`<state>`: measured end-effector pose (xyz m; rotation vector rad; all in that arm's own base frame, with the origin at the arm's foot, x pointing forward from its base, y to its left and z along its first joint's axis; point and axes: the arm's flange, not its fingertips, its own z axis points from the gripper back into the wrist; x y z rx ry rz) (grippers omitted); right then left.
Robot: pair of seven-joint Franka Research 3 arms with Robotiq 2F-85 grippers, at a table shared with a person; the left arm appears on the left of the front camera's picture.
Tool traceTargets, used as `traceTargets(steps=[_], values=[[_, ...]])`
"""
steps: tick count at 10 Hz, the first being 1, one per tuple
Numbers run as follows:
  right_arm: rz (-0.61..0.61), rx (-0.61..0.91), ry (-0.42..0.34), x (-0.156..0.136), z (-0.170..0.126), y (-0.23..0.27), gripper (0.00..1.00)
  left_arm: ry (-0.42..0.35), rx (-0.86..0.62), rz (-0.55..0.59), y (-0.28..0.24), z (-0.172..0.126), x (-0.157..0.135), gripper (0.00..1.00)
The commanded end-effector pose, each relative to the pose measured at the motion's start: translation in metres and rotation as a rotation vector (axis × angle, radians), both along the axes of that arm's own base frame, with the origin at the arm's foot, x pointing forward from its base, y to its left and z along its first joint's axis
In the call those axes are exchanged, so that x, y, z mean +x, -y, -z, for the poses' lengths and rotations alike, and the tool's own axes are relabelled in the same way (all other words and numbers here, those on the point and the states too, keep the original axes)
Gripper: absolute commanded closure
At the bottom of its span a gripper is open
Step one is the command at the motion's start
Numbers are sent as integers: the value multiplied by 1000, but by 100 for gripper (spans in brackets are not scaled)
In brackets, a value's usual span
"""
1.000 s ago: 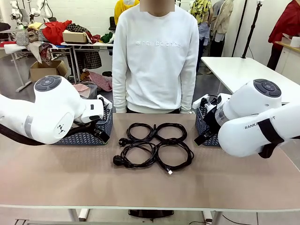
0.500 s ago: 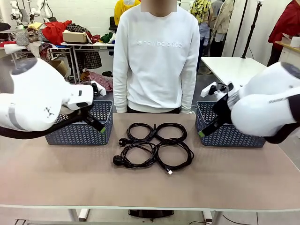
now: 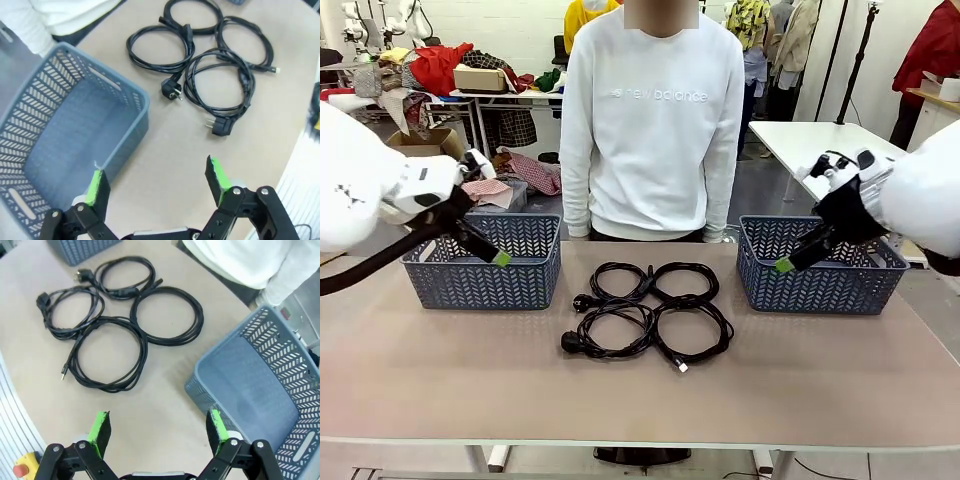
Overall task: Organize the cables according to human instructions.
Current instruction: Pick up a bundle of cables and place it in the basket indicated by the human.
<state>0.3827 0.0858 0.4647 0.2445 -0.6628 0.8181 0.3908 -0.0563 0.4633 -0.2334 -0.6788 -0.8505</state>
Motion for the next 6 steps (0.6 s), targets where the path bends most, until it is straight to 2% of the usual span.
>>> traceTargets(steps=[1, 5, 6], values=[[-50, 68, 5, 5, -2, 12, 0, -6, -32, 33, -15, 6, -5, 0], [-35, 78, 9, 3, -5, 23, 0, -30, -36, 23, -31, 0, 2, 0], [-11, 62, -4, -3, -7, 21, 0, -16, -31, 11, -21, 0, -2, 0]])
